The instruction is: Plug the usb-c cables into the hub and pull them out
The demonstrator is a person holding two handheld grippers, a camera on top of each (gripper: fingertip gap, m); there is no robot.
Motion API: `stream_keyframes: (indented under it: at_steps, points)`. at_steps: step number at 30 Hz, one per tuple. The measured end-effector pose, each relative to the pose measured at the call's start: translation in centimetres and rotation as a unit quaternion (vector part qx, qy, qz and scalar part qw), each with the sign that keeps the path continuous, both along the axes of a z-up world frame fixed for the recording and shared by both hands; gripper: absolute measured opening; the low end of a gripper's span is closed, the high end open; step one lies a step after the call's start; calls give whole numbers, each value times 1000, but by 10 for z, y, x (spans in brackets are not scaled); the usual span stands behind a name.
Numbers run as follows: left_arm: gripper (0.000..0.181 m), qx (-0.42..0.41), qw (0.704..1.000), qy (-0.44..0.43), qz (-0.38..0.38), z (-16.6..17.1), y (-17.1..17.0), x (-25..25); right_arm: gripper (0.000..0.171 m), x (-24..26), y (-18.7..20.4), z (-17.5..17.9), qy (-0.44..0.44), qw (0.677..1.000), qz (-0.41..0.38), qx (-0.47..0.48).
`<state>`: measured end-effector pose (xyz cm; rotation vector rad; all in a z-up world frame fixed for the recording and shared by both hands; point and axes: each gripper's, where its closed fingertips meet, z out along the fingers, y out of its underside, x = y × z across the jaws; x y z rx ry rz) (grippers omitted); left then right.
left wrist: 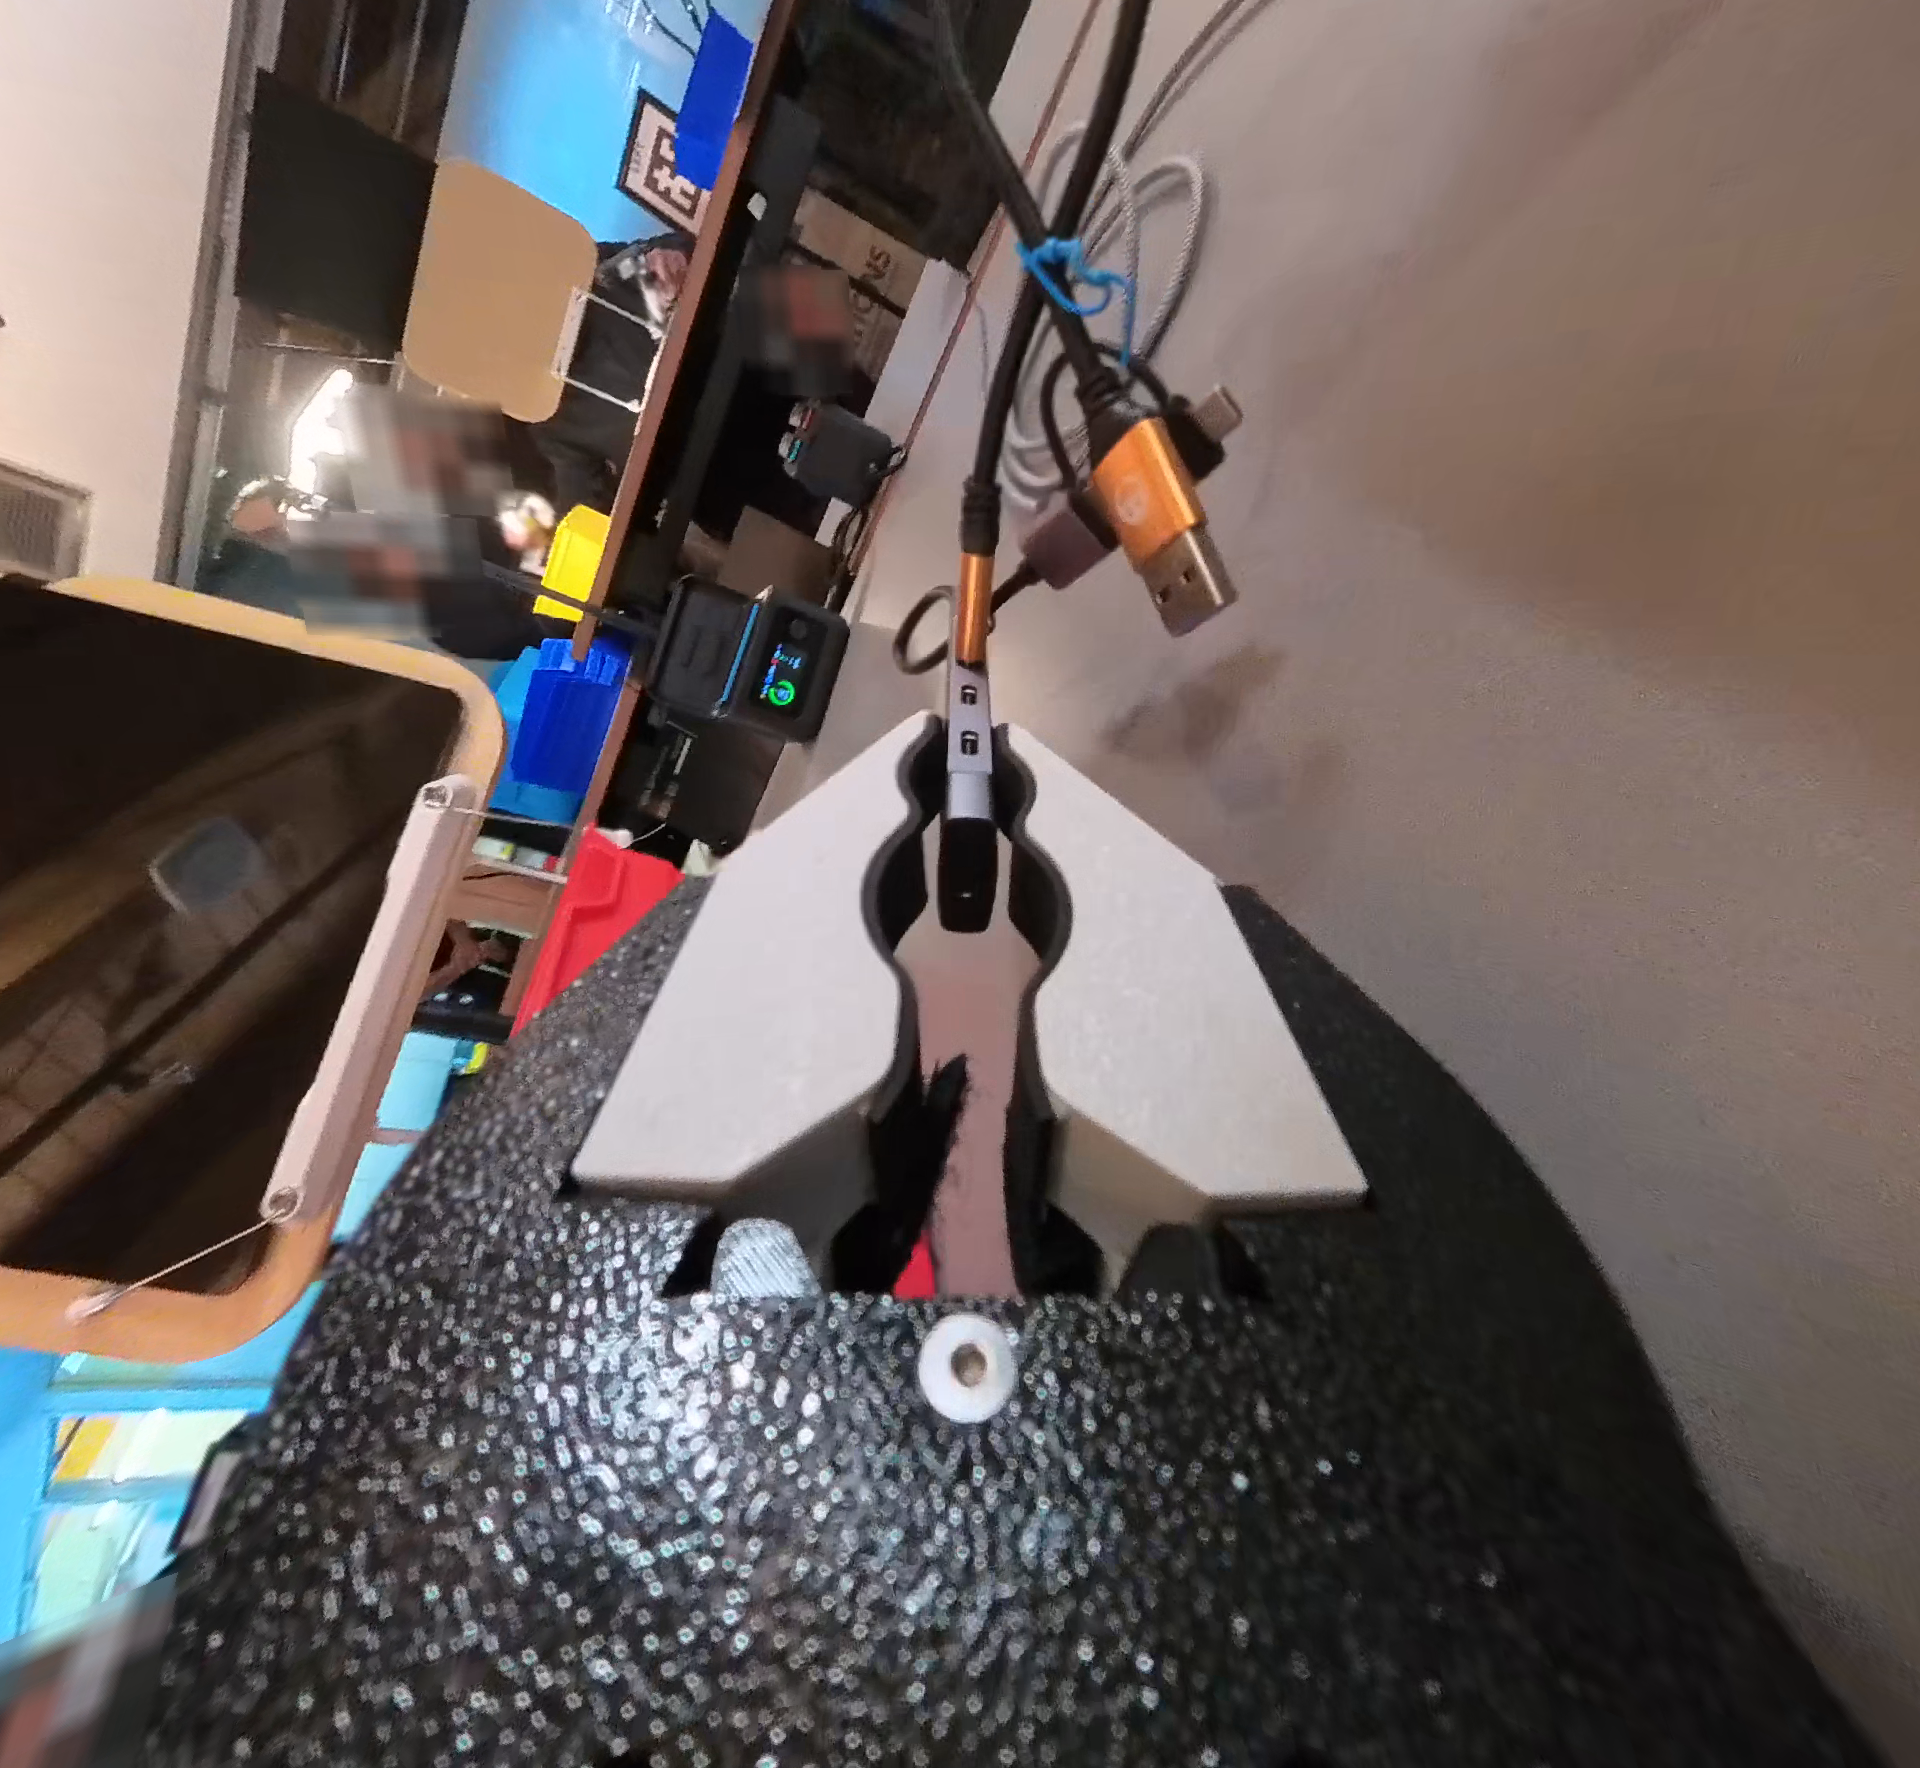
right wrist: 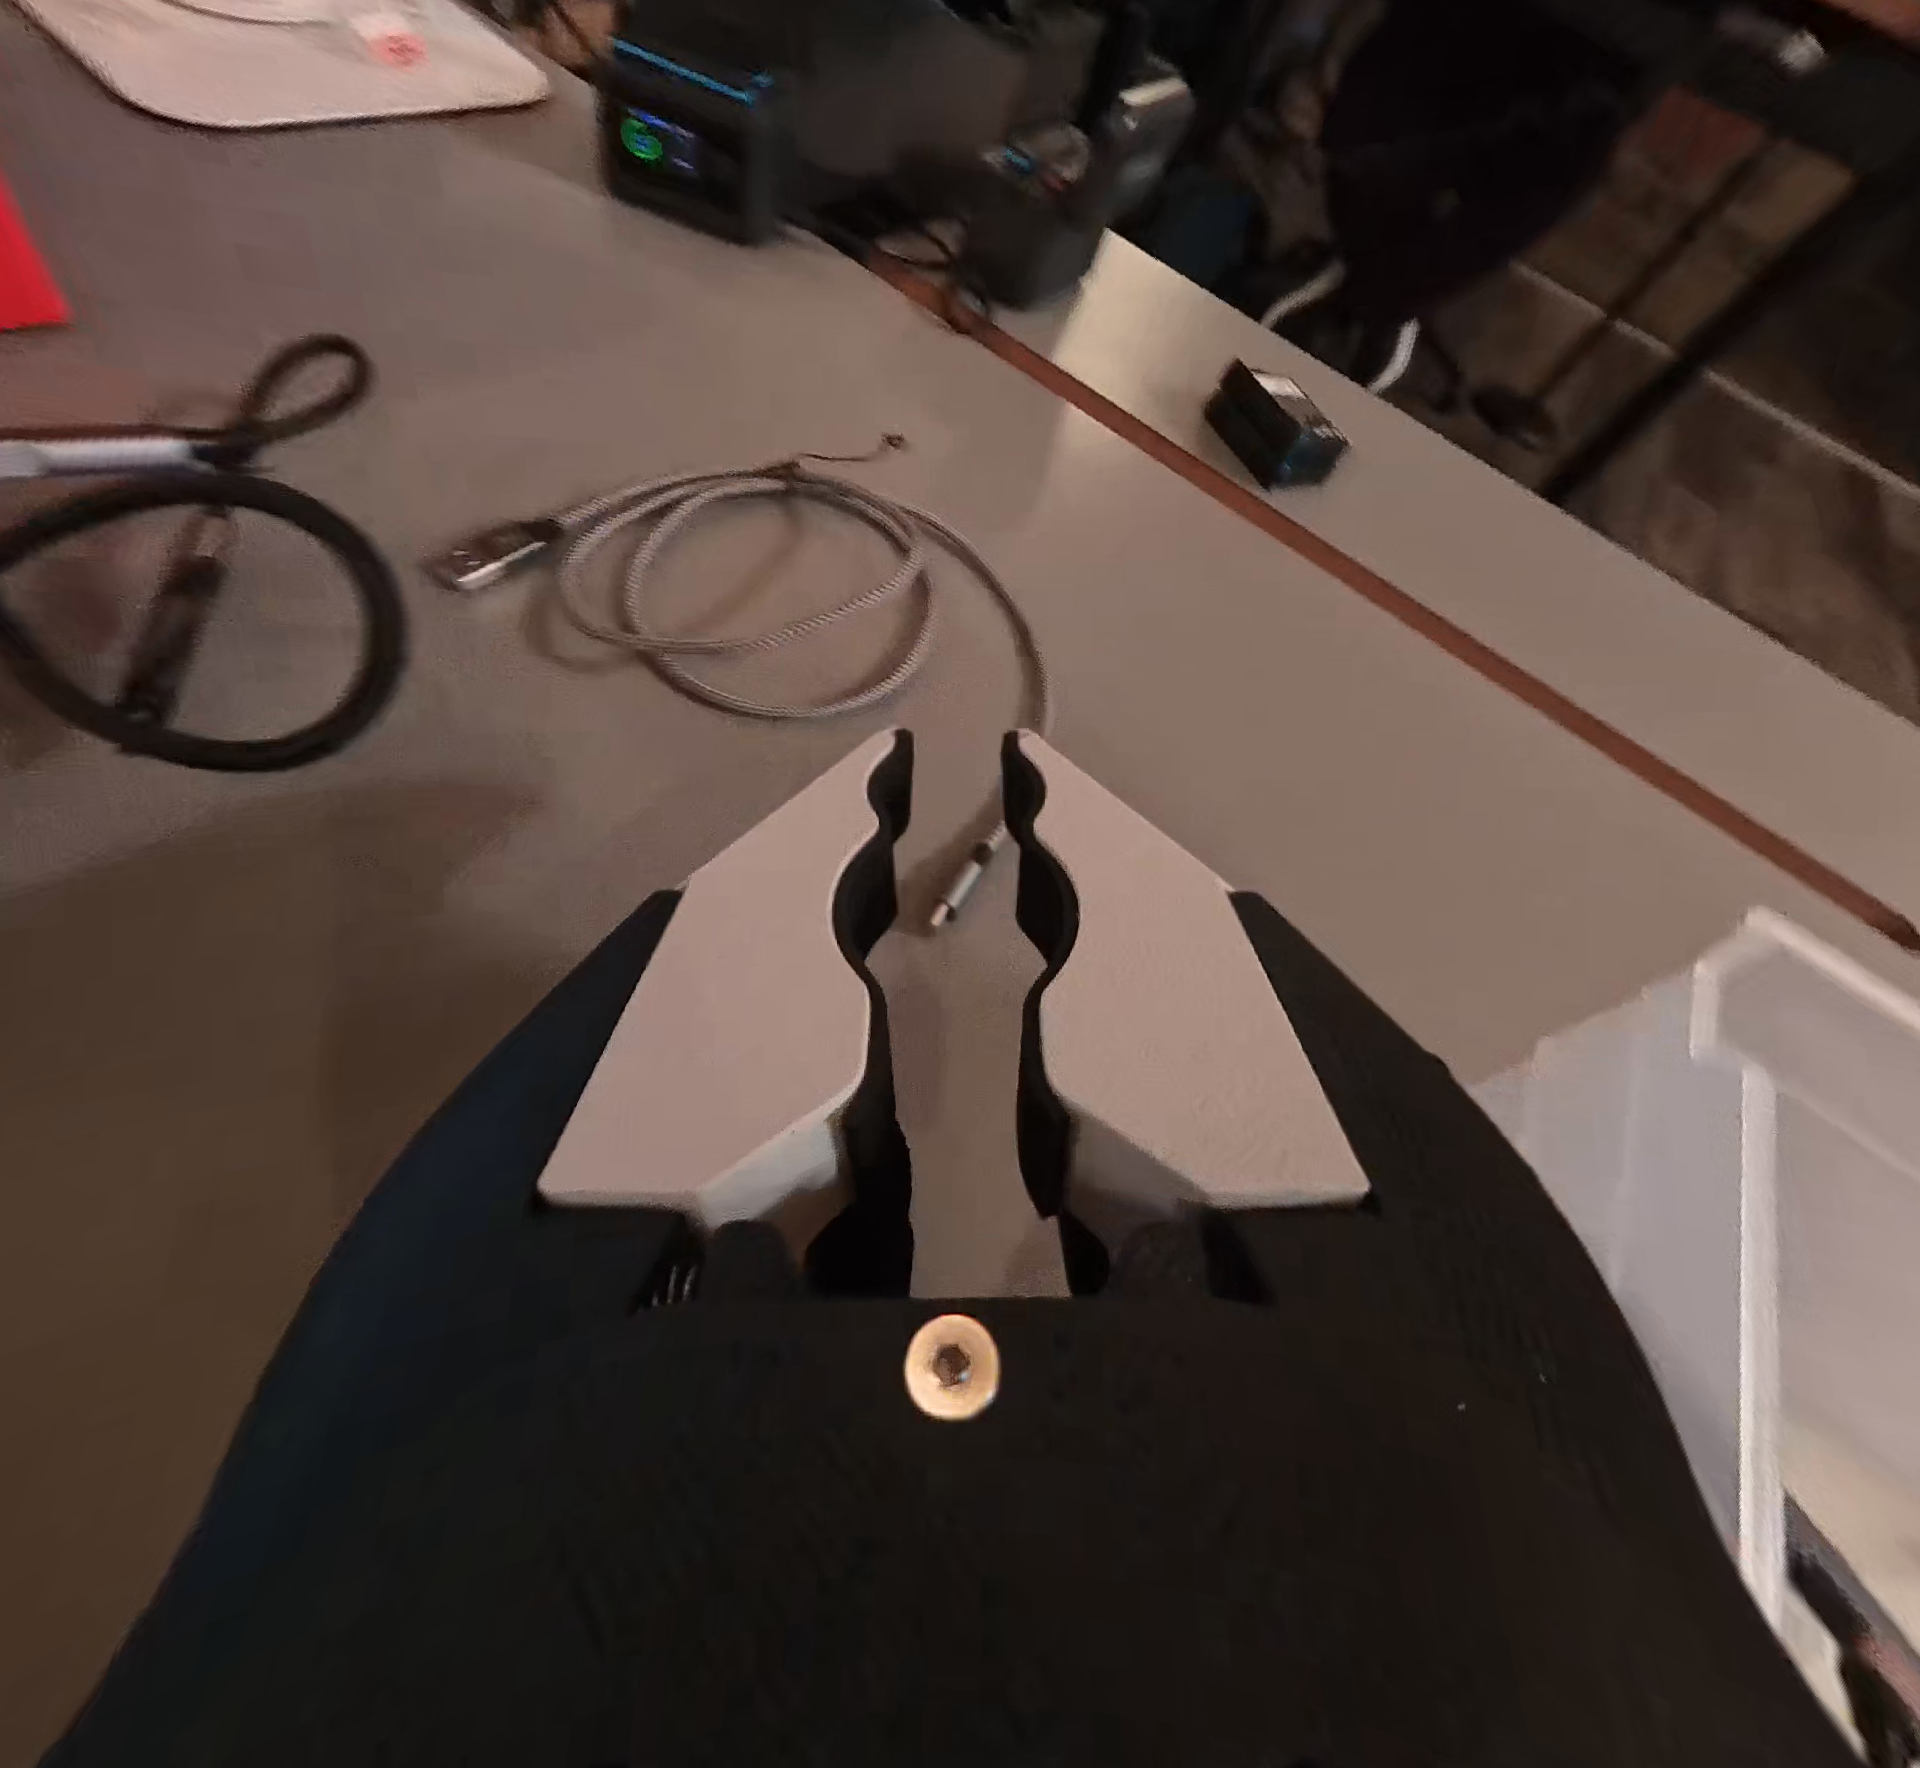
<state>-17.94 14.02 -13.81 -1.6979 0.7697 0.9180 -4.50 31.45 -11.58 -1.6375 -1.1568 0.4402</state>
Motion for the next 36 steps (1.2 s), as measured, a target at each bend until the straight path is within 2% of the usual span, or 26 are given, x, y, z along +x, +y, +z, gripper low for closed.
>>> stream_keyframes:
  at_steps: [3,9,11,13,15,18,22,26,27,30,32,34,36]
  points:
    - [7,18,1000,4,3,7,-1,0,16,3,10,-13,-6,999,-27,-27]
    - [7,-1,999,41,-22,-1,1,10,26,-1,23,-56,-106,991,-42,-75]
    - [7,-3,998,50,-25,-1,2,12,22,-2,27,-68,-128,986,-51,-94]
    - [7,-6,998,54,-24,-2,2,12,7,0,32,-71,-139,984,-69,-90]
    - [7,-7,998,55,-16,-2,2,8,4,5,32,-72,-157,980,-84,-87]
    - [7,2,999,50,2,2,2,0,3,20,21,-72,-185,972,-105,-97]
    - [7,45,998,47,4,18,-2,-1,3,42,-29,-63,-176,972,-100,-120]
    - [7,48,998,51,4,19,-1,-1,4,46,-104,-64,-155,976,-30,-152]
    - [7,46,998,50,3,18,0,-1,5,39,-128,-64,-140,975,17,-171]
    - [7,43,998,45,4,16,1,-2,22,26,-186,-50,-108,959,168,-201]
    - [7,38,998,41,5,15,1,-4,35,27,-202,-34,-100,946,266,-154]
    - [7,18,999,43,-27,8,0,3,34,32,-207,-31,-136,928,341,-65]
    - [7,-3,996,70,-63,-1,-3,10,32,35,-196,-37,-198,909,367,29]
